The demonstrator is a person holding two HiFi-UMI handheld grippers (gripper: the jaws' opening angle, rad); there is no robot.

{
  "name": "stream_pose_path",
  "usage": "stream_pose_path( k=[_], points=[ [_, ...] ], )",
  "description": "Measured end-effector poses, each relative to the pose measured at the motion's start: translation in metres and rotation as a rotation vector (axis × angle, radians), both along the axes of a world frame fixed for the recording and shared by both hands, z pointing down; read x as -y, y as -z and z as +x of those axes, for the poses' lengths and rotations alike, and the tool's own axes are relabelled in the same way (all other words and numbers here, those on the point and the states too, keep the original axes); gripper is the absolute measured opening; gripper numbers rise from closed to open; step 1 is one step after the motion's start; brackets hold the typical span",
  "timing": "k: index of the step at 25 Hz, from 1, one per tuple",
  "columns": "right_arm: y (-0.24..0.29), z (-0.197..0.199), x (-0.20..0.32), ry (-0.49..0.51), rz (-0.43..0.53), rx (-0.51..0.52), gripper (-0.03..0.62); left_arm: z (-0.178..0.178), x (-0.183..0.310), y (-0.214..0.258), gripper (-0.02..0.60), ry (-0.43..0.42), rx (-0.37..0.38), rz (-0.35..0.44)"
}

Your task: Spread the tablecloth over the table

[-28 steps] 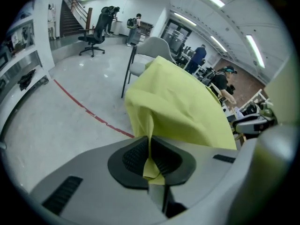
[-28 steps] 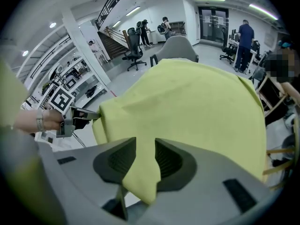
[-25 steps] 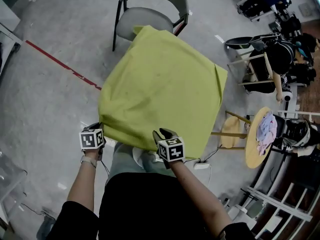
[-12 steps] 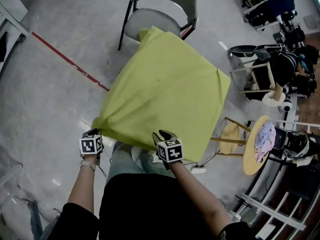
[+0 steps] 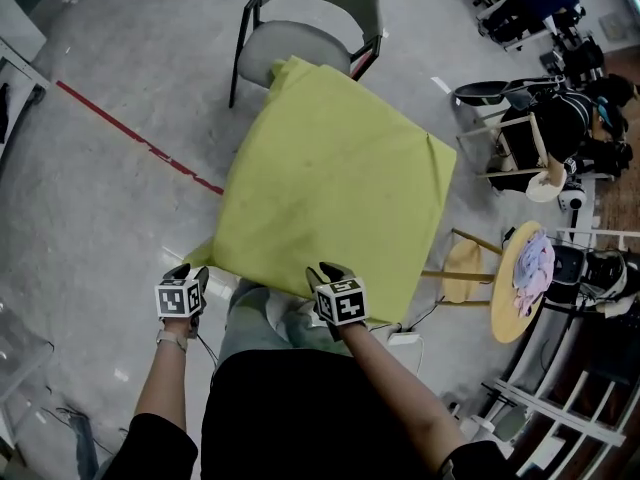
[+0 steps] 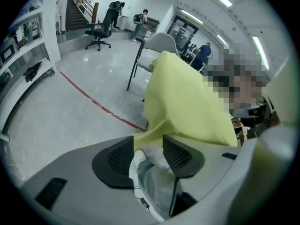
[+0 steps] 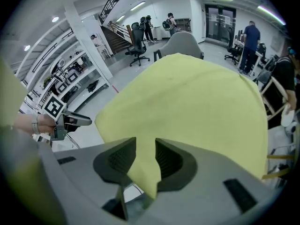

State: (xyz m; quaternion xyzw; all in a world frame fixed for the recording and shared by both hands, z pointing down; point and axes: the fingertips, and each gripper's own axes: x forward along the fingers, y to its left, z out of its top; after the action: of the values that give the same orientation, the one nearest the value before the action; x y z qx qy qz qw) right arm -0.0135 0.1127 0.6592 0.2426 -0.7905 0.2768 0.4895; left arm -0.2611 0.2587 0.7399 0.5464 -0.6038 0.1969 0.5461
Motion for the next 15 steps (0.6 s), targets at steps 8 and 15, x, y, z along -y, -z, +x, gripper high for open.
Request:
stream_pose_path(
  k=[8,15],
  points=[
    [0.005,0.009,0.02,-0.082,0.02,0.006,0.129,0.002,0.052,0.03,0.192,-0.114,0.03,0.076],
    [0.013,0.029,0.057,-0.203,0.075,0.02,0.132,0.015,0.106,0.054,0.192,-0.271,0.049,0.137]
  ],
)
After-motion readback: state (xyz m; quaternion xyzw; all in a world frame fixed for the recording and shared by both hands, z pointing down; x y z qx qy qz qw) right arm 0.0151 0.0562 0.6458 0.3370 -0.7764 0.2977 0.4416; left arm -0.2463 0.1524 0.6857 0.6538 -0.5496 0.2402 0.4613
